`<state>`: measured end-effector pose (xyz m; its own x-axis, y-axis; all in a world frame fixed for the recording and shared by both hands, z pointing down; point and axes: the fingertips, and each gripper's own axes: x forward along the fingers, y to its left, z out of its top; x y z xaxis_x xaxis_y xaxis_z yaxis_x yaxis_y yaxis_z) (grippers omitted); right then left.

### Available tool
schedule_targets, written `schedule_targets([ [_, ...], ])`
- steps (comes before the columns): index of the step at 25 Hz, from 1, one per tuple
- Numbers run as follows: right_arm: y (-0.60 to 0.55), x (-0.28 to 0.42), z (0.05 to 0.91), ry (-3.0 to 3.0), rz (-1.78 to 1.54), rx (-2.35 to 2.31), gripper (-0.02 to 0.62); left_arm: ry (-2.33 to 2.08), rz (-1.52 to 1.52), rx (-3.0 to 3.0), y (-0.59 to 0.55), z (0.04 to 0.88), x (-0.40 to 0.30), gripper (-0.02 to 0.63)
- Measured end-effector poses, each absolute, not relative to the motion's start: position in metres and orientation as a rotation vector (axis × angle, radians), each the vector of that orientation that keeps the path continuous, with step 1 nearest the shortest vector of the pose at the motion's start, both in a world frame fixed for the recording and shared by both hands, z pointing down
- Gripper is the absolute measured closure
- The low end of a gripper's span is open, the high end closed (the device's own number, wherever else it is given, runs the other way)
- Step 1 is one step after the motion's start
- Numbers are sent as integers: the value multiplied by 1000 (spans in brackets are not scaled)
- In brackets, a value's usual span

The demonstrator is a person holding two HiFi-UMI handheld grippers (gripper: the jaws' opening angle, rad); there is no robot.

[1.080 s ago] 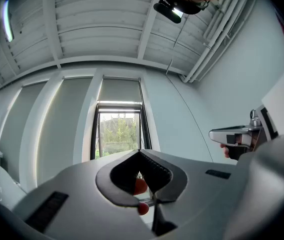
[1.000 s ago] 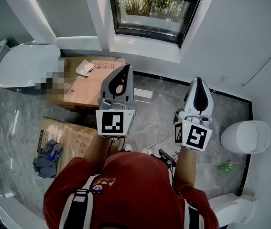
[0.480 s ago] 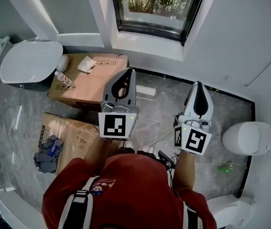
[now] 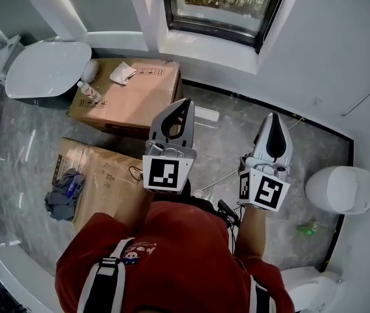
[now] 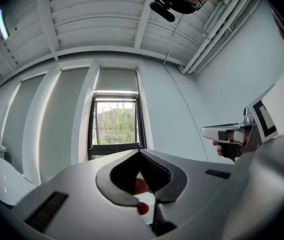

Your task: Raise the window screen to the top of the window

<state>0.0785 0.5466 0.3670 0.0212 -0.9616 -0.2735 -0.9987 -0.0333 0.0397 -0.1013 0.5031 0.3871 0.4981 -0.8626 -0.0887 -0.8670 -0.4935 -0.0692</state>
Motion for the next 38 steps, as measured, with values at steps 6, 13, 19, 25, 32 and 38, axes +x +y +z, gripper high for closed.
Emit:
schedule_targets([
  [6,529,86,358,2061,380,-2108,586,1546,107,-2608,479,379,-102,600],
  [13,478,87,353,2078,430,-2106,586,1560,167,-2604,425,376,-102,600],
  [19,418,86,349,2086,447,-2101,586,1560,193,-2595,364,372,-103,600],
  [25,360,84,345,2077,455,-2121,586,1569,193,-2591,303,372,-109,600],
  [32,305,77,346,2074,458,-2149,586,1571,181,-2608,246,370,-117,601],
  [38,268,72,347,2068,459,-2170,586,1556,208,-2616,207,367,-123,600],
])
